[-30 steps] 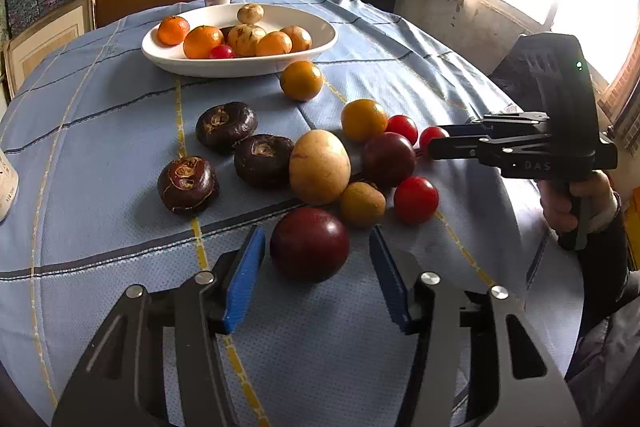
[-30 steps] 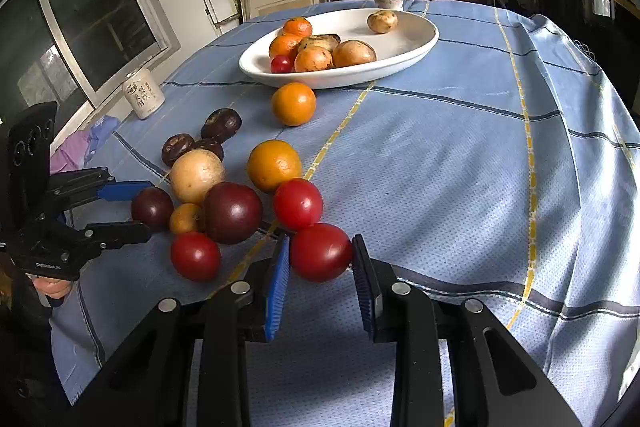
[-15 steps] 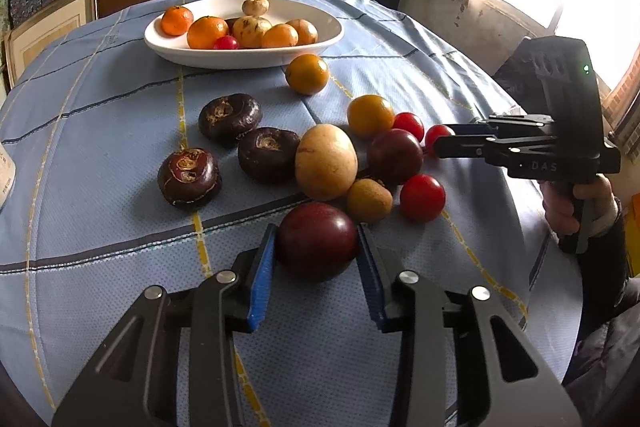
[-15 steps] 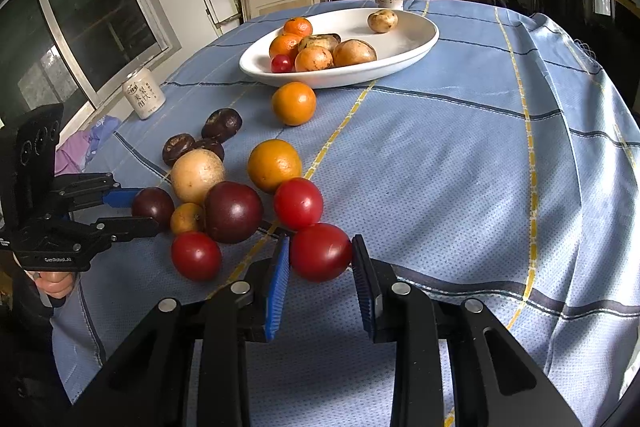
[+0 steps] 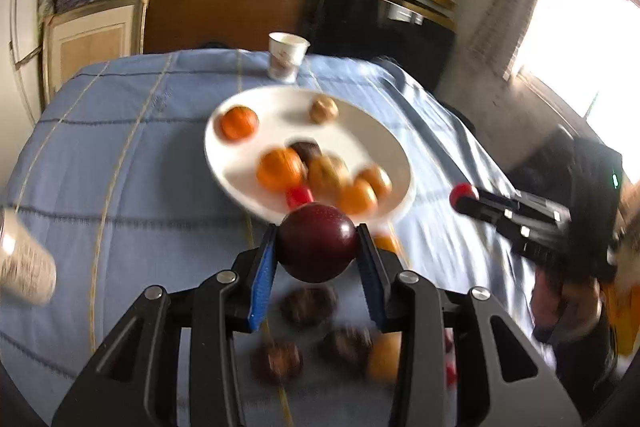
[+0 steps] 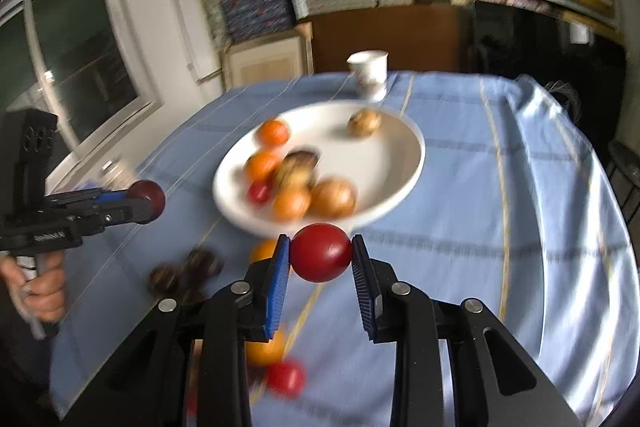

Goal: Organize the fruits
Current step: 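Carry the tomato and plum over the white plate and release both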

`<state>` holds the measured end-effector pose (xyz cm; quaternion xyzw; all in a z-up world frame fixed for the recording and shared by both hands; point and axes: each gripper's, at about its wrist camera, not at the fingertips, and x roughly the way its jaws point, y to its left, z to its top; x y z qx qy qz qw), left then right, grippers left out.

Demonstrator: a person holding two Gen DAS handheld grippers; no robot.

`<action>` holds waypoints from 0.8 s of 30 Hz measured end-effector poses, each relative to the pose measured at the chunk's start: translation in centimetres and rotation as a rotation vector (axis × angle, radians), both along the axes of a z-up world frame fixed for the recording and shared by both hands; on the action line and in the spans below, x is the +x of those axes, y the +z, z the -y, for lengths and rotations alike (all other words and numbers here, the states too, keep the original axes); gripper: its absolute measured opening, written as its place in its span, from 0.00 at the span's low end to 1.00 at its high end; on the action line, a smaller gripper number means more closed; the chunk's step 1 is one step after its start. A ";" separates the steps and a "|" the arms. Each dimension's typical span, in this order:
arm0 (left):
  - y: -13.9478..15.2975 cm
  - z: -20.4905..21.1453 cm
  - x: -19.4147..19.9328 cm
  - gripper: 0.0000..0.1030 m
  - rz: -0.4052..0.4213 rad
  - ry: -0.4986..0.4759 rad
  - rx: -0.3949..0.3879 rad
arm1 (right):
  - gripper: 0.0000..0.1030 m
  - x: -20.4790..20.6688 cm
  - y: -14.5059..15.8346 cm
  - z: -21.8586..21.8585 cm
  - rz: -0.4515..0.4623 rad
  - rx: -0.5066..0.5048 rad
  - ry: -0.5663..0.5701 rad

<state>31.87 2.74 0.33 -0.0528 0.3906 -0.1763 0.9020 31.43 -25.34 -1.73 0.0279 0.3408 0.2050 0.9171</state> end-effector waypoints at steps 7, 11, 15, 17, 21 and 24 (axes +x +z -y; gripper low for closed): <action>-1.2 2.3 7.2 0.37 0.007 0.080 0.071 | 0.30 6.3 -2.4 -0.8 -0.031 0.066 -0.079; -1.8 2.2 9.6 0.63 -0.018 0.131 0.069 | 0.36 7.8 -3.0 -0.8 -0.051 0.094 -0.093; -0.4 1.3 8.1 0.87 0.049 0.181 0.049 | 0.55 6.5 -1.8 -0.4 -0.011 0.103 -0.085; 0.3 1.1 6.6 0.91 0.059 0.171 0.050 | 0.57 5.7 -1.1 0.1 -0.001 0.117 -0.089; 0.6 0.1 2.1 0.92 0.091 0.187 0.069 | 0.65 3.2 -0.6 1.1 -0.008 0.143 -0.051; -0.4 -1.0 -1.5 0.94 0.096 0.213 0.059 | 0.65 0.8 -1.4 1.2 -0.017 0.106 -0.002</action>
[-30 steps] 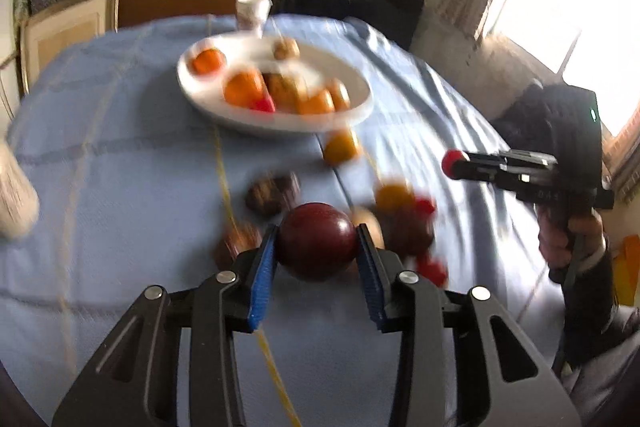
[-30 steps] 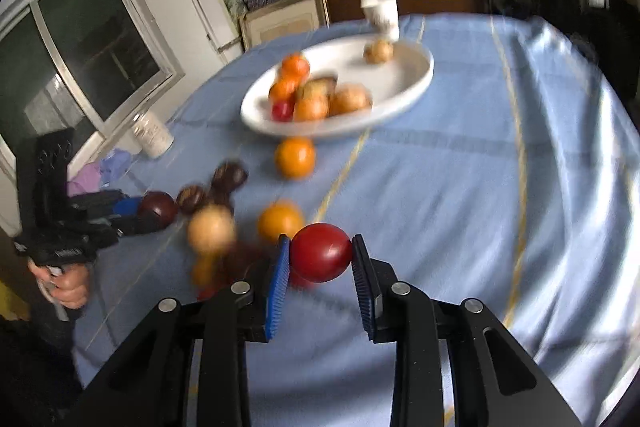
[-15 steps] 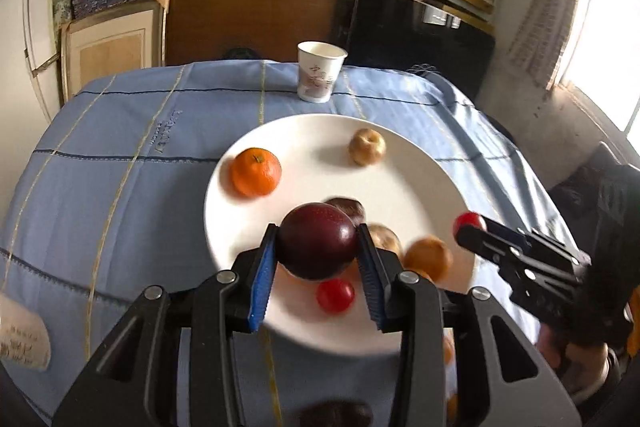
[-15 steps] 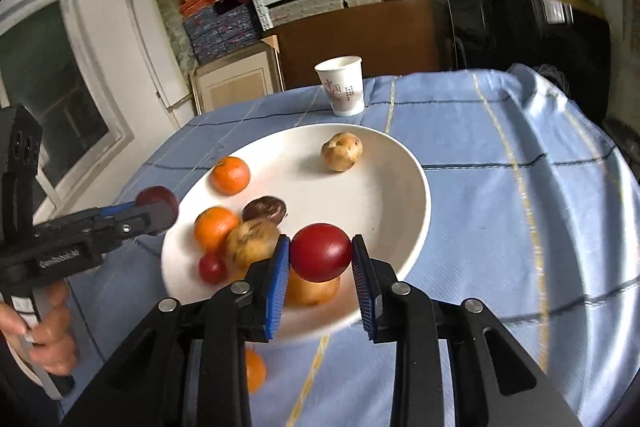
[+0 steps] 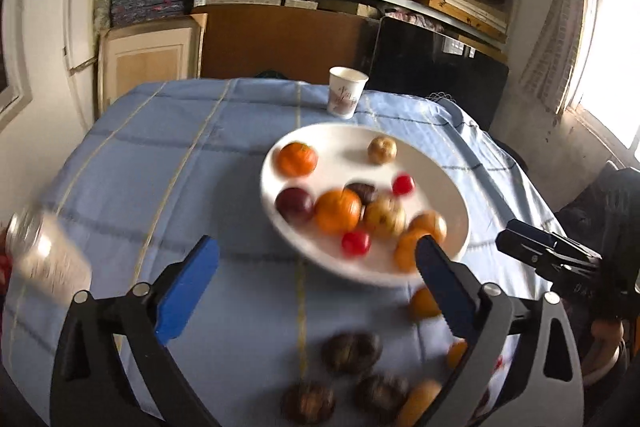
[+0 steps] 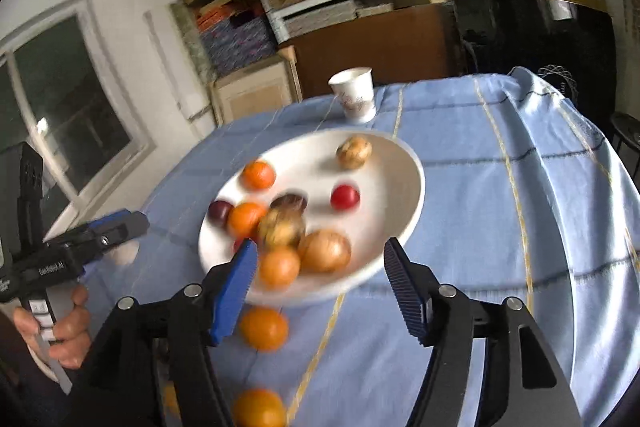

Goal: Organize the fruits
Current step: 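Carry the tomato and plum over the white plate and release both, then grasp an orange with the right tool while the left tool grasps a dark mangosteen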

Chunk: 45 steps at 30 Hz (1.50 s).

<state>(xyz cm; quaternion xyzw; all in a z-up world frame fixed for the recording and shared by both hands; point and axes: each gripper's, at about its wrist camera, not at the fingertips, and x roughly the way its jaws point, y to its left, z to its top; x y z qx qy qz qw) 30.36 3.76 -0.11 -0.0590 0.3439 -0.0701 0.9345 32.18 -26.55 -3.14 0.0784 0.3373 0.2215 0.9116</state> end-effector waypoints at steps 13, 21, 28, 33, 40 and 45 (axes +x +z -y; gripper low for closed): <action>-4.2 -1.6 -5.9 0.95 -0.080 0.054 0.010 | 0.50 -4.3 -2.6 -0.8 -0.097 -0.004 0.107; -4.1 -1.8 -6.3 0.95 -0.077 0.034 -0.011 | 0.43 -5.1 -3.9 -3.7 -0.123 -0.086 0.202; -4.1 -1.6 -6.5 0.95 -0.083 0.014 -0.018 | 0.41 -4.9 -4.6 -4.0 -0.154 -0.082 0.205; -4.1 -2.3 -6.3 0.95 -0.089 0.025 -0.028 | 0.35 -4.8 -4.6 -4.1 -0.158 -0.065 0.216; -4.6 -1.9 -6.4 0.92 -0.097 -0.092 0.041 | 0.35 -4.1 -4.0 -1.9 -0.153 0.033 0.139; -5.6 -0.1 -6.8 0.61 -0.107 -0.180 0.131 | 0.35 -3.9 -4.1 -1.6 -0.165 0.040 0.125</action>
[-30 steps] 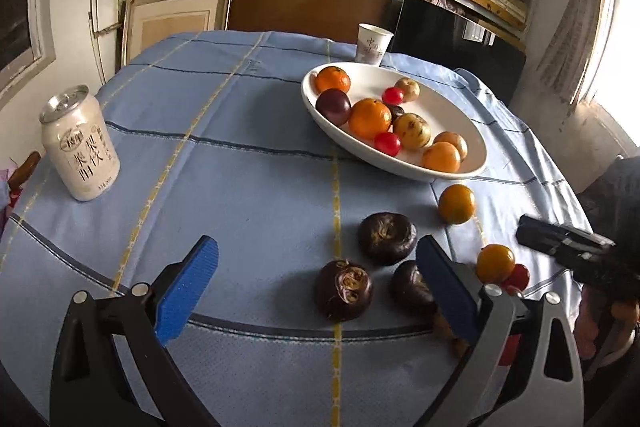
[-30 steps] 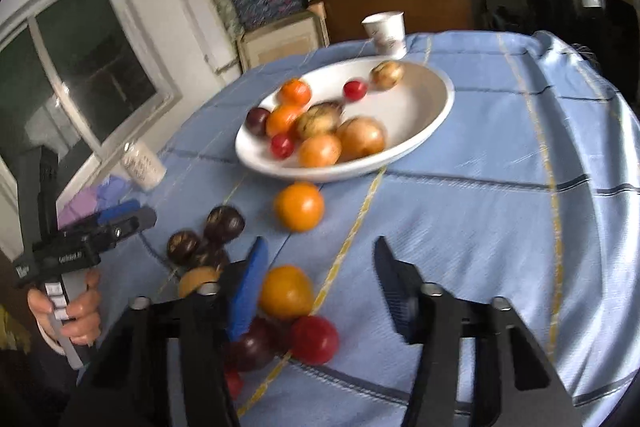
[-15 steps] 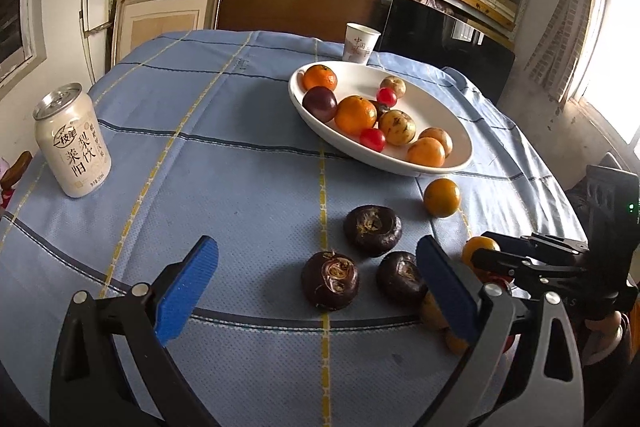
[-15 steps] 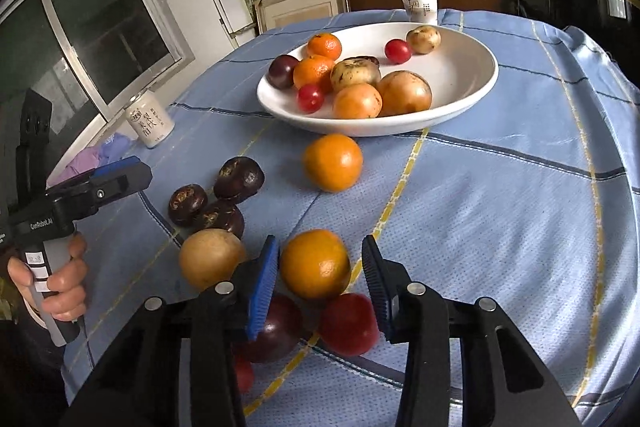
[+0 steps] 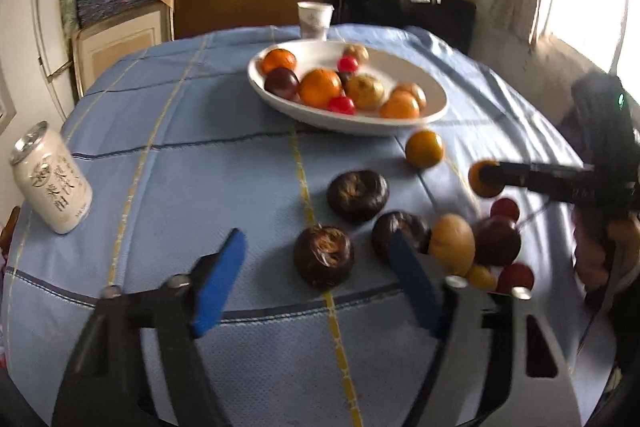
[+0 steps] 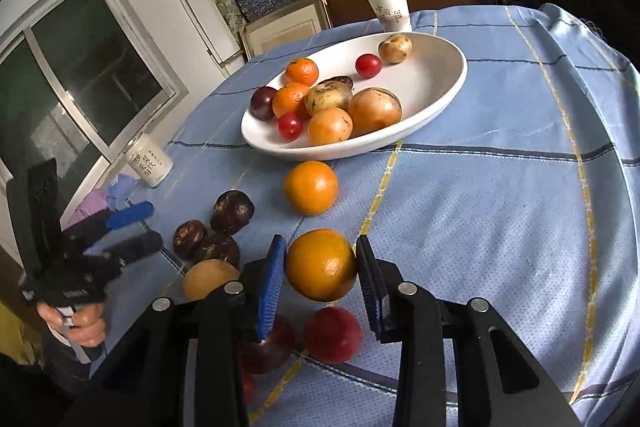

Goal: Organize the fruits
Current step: 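Grasp an orange with the right tool while the left tool grasps a dark mangosteen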

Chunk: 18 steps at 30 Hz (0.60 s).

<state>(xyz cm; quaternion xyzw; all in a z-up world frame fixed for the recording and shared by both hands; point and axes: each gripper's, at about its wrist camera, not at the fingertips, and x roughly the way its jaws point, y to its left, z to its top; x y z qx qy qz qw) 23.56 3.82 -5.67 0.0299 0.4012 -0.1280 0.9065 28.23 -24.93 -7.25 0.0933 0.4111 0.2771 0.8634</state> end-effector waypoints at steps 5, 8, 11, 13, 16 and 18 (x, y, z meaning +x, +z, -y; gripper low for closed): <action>-1.2 0.9 0.3 0.53 -0.041 -0.027 0.033 | 0.35 -0.1 0.2 0.2 0.001 0.007 -0.005; -1.4 1.0 0.4 0.51 -0.041 -0.028 0.042 | 0.35 0.0 0.1 0.3 -0.002 0.006 -0.013; -1.8 1.1 0.7 0.48 -0.050 -0.022 0.051 | 0.35 0.0 0.2 0.3 -0.003 0.009 -0.015; -1.9 1.1 0.8 0.46 -0.054 -0.018 0.057 | 0.35 -0.1 0.2 0.3 0.001 0.008 -0.016; -2.1 1.1 1.1 0.44 -0.063 -0.013 0.062 | 0.35 -0.1 0.3 0.4 0.002 0.008 -0.017; -2.2 1.1 1.2 0.44 -0.066 -0.010 0.062 | 0.35 -0.2 0.4 0.4 0.003 0.009 -0.019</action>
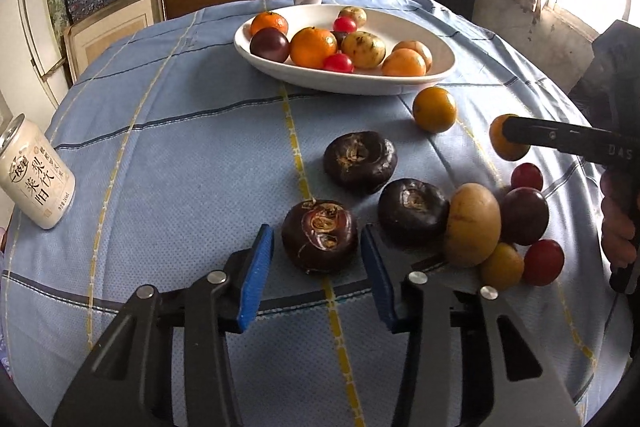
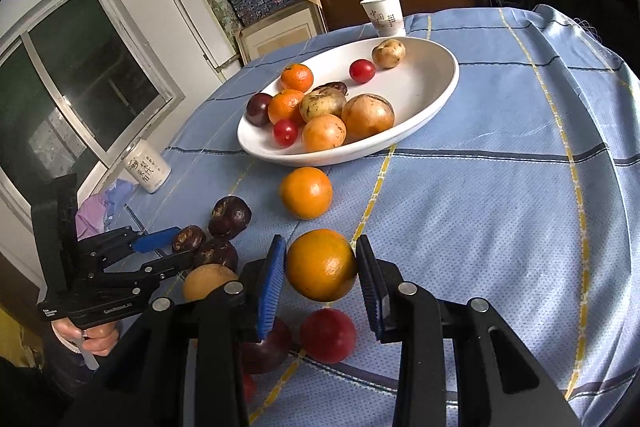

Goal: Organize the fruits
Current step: 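Grasp an orange with the right tool while the left tool grasps a dark mangosteen, then carry the orange and mangosteen over the white plate and release both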

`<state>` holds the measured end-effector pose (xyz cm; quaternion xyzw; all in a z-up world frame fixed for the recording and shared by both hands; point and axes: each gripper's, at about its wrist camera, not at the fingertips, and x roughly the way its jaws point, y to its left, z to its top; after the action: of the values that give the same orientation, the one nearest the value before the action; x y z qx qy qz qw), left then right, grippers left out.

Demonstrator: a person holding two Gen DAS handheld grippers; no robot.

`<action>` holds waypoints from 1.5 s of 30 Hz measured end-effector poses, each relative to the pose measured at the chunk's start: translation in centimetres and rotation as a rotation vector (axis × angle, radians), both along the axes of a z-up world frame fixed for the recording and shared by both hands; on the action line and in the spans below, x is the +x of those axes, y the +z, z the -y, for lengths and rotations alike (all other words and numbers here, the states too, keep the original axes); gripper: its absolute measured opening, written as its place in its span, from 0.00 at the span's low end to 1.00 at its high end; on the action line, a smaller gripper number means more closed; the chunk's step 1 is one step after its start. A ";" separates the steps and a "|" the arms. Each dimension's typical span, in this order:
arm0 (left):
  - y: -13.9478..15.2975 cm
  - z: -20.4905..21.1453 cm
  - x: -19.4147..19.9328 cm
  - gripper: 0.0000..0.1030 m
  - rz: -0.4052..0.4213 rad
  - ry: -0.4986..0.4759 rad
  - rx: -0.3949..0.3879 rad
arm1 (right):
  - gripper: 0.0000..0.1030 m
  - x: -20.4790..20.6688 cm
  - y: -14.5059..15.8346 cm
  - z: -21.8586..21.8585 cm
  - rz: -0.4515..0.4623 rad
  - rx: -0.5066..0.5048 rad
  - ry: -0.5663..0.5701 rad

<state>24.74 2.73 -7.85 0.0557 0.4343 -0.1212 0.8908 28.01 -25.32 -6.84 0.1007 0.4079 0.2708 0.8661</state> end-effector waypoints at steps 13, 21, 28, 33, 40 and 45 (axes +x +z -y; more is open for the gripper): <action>-0.4 0.7 0.2 0.39 -0.010 -0.007 0.030 | 0.35 -0.1 0.1 0.1 0.009 -0.011 -0.013; 0.1 0.3 0.0 0.39 0.017 0.015 0.018 | 0.35 -0.1 0.2 0.1 0.013 -0.014 -0.016; 0.9 -0.4 -0.5 0.39 0.036 0.035 -0.018 | 0.35 -0.4 0.5 0.4 0.029 -0.012 -0.022; 1.4 -0.6 -1.1 0.39 0.048 0.031 -0.060 | 0.35 -0.9 1.0 0.3 0.053 -0.007 -0.016; 2.4 -1.2 -1.3 0.39 0.057 0.028 -0.145 | 0.35 -1.3 2.0 0.3 0.135 -0.036 -0.025; 4.2 0.2 1.4 0.39 0.071 0.006 -0.110 | 0.35 0.6 2.7 0.3 0.155 -0.035 -0.052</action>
<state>26.16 2.55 -3.67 0.0097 0.3955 -0.1399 0.9077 28.61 -25.57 -4.10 0.0746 0.3414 0.2480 0.9035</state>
